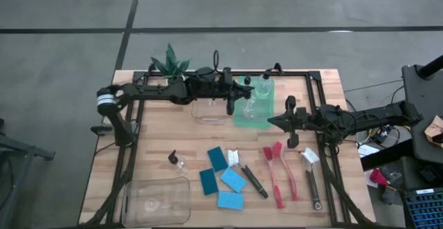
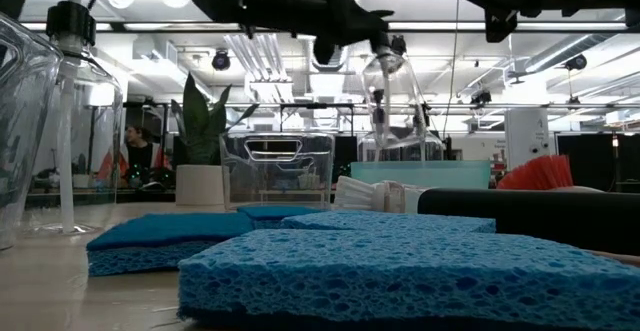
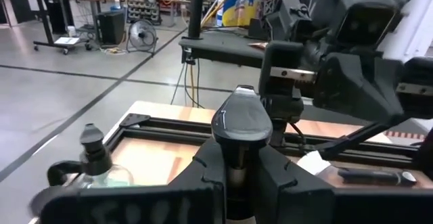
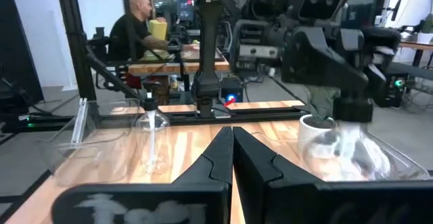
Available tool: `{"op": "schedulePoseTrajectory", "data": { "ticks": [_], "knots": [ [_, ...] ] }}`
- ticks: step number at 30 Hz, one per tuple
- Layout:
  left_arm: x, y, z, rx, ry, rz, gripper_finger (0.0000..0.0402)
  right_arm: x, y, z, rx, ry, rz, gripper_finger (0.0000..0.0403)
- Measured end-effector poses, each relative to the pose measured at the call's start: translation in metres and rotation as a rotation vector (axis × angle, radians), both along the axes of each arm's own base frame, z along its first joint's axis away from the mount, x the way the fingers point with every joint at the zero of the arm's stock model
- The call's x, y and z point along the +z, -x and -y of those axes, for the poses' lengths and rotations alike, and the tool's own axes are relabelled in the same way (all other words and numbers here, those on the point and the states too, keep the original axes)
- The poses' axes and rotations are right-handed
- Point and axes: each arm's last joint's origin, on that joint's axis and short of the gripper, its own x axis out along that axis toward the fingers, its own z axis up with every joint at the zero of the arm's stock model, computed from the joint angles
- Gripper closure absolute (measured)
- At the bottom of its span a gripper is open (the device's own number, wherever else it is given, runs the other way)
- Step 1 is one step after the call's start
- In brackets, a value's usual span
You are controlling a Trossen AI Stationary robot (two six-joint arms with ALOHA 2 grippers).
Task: Pick & Place Kitchen Sink Supplies
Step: Put the transparent soap dispenser into the green bin
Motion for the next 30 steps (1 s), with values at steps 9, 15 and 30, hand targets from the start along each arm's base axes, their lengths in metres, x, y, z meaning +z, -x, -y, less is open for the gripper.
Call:
{"op": "schedulePoseTrajectory", "data": {
  "ticks": [9, 15, 30],
  "knots": [
    [-0.017, -0.036, -0.003, -0.017, -0.021, -0.031, 0.0368, 0.004, 0.009, 0.001, 0.0, -0.001, 0.047, 0.0394],
    [-0.024, -0.055, -0.008, -0.012, -0.026, -0.04, 0.0369, 0.004, 0.01, 0.001, 0.0, 0.0, 0.047, 0.0394],
    [-0.044, -0.089, -0.023, 0.019, -0.045, -0.093, 0.0365, 0.002, 0.01, 0.001, 0.003, -0.002, 0.035, 0.0394]
  ]
}}
